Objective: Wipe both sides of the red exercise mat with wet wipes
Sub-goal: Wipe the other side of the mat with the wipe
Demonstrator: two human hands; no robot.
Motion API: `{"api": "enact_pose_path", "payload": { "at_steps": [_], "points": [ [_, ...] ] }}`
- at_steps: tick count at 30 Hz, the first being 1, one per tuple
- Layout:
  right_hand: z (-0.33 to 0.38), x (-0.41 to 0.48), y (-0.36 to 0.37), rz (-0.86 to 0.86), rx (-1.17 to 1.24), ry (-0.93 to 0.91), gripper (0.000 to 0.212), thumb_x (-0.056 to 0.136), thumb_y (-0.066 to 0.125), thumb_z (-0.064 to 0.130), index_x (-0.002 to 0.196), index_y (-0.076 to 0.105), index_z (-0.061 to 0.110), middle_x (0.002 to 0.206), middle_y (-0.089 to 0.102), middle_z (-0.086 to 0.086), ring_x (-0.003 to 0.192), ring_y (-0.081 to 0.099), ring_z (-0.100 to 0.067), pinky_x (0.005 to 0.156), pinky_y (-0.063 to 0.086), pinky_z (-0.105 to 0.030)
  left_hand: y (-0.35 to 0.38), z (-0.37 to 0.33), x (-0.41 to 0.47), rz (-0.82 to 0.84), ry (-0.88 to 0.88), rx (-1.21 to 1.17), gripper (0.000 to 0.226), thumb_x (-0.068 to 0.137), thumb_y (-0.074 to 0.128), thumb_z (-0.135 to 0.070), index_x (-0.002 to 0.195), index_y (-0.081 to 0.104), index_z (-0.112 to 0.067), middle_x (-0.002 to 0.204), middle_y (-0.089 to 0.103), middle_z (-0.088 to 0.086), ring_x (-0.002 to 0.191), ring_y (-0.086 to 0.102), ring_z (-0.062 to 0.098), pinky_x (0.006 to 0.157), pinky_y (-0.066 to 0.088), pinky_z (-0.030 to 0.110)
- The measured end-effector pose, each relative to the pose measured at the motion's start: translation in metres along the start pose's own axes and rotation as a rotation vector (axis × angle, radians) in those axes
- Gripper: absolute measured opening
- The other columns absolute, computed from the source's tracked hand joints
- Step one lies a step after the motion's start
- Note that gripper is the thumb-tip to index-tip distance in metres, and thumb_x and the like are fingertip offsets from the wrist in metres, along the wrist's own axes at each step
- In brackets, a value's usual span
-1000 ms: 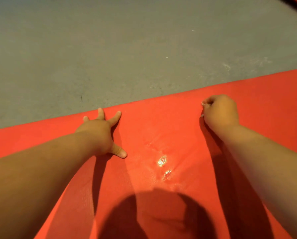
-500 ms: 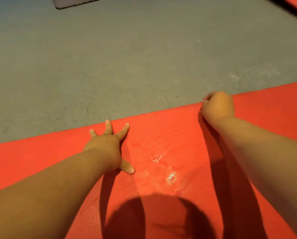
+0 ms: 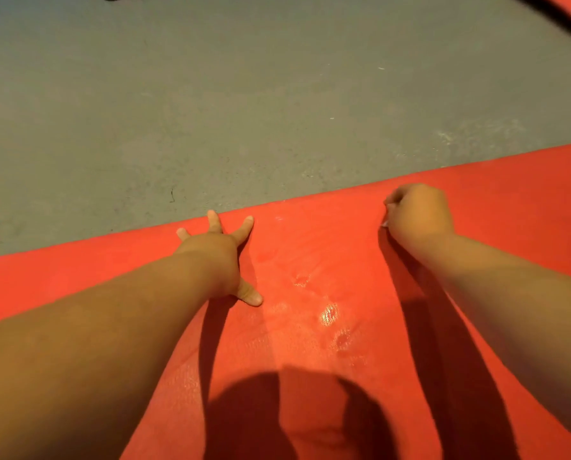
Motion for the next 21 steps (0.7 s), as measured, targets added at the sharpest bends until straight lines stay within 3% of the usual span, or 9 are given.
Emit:
{"api": "enact_pose_path", "payload": {
  "at_steps": [3, 7, 9, 10, 12, 14, 17, 18, 21],
  "points": [
    [0.039, -0.077, 0.019, 0.053, 0.121, -0.145, 0.025, 0.082, 0.056, 0.003, 0.100, 0.071, 0.009, 0.106, 0.065, -0.016, 0.100, 0.059, -0.032, 0.087, 0.042, -0.031, -0.004, -0.001, -0.005, -0.018, 0.003, 0.018, 0.136, 0.053, 0.079, -0.067, 0.146, -0.017, -0.046, 0.156, -0.022, 0.016, 0.134, 0.006, 0.063, 0.112, 0.017, 0.059],
    [0.112, -0.226, 0.053, 0.410, 0.116, -0.663, 0.028, 0.083, 0.051, 0.006, 0.104, 0.066, 0.016, 0.104, 0.058, -0.005, 0.101, 0.055, -0.027, 0.088, 0.046, -0.036, 0.001, -0.002, -0.018, -0.034, 0.035, 0.067, 0.123, 0.063, 0.071, -0.071, 0.148, -0.013, -0.043, 0.158, -0.016, 0.017, 0.135, 0.009, 0.062, 0.111, 0.020, 0.056],
    [0.101, -0.242, 0.052, 0.544, 0.080, -0.771, 0.023, 0.084, 0.053, 0.009, 0.100, 0.068, 0.016, 0.099, 0.058, -0.004, 0.098, 0.056, -0.025, 0.086, 0.047, -0.036, 0.010, -0.005, -0.033, -0.023, 0.105, 0.170, 0.103, 0.077, 0.057, -0.071, 0.149, -0.011, -0.042, 0.159, -0.010, 0.018, 0.137, 0.019, 0.055, 0.111, 0.026, 0.051],
    [0.084, -0.227, 0.048, 0.524, 0.069, -0.728, 0.021, 0.084, 0.054, 0.010, 0.098, 0.069, 0.016, 0.098, 0.060, -0.004, 0.098, 0.057, -0.025, 0.086, 0.047, -0.035, 0.016, -0.007, -0.043, -0.004, 0.145, 0.230, 0.095, 0.083, 0.053, -0.067, 0.149, -0.010, -0.041, 0.159, -0.008, 0.019, 0.137, 0.027, 0.049, 0.110, 0.031, 0.047],
    [0.032, -0.176, 0.023, 0.356, 0.077, -0.423, 0.018, 0.083, 0.058, 0.007, 0.094, 0.070, 0.014, 0.098, 0.063, -0.007, 0.095, 0.062, -0.027, 0.085, 0.047, -0.035, 0.024, -0.011, -0.064, 0.051, 0.220, 0.350, 0.087, 0.088, 0.053, -0.056, 0.151, -0.005, -0.038, 0.159, 0.000, 0.020, 0.135, 0.038, 0.036, 0.105, 0.038, 0.039],
    [-0.010, -0.153, 0.007, 0.193, 0.115, -0.138, 0.017, 0.081, 0.058, 0.002, 0.091, 0.069, 0.009, 0.098, 0.064, -0.012, 0.091, 0.063, -0.031, 0.081, 0.048, -0.036, 0.032, -0.012, -0.084, 0.136, 0.294, 0.380, 0.079, 0.089, 0.056, -0.048, 0.152, 0.012, -0.033, 0.157, 0.018, 0.018, 0.134, 0.040, 0.030, 0.103, 0.038, 0.032],
    [0.017, -0.202, 0.021, 0.218, 0.007, -0.211, 0.019, 0.080, 0.051, -0.001, 0.087, 0.065, 0.010, 0.095, 0.058, -0.010, 0.090, 0.059, -0.031, 0.079, 0.045, -0.035, 0.035, -0.013, -0.123, 0.188, 0.371, 0.333, 0.049, 0.089, 0.058, -0.041, 0.136, 0.046, -0.029, 0.132, 0.058, 0.002, 0.118, 0.054, 0.022, 0.084, 0.040, 0.022],
    [0.031, -0.229, 0.026, 0.245, 0.025, -0.266, 0.021, 0.081, 0.049, 0.000, 0.088, 0.064, 0.012, 0.095, 0.057, -0.008, 0.093, 0.058, -0.029, 0.081, 0.044, -0.034, 0.037, -0.011, -0.135, 0.205, 0.369, 0.318, 0.045, 0.090, 0.058, -0.039, 0.133, 0.049, -0.028, 0.128, 0.060, -0.001, 0.116, 0.055, 0.022, 0.082, 0.039, 0.022],
    [0.048, -0.301, 0.035, 0.434, 0.109, -0.372, 0.030, 0.084, 0.046, 0.005, 0.102, 0.066, 0.018, 0.105, 0.060, -0.002, 0.102, 0.057, -0.021, 0.089, 0.041, -0.027, 0.036, -0.008, -0.166, 0.228, 0.323, 0.265, 0.053, 0.093, 0.055, -0.039, 0.143, 0.042, -0.024, 0.138, 0.054, -0.001, 0.126, 0.049, 0.020, 0.093, 0.038, 0.023]
  ]
}}
Point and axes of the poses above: each hand's wrist, its own x-axis towards the middle knuckle, its own y-axis out of the palm, z = x × y, the point moved 9 cm from there along x, towards the middle knuckle
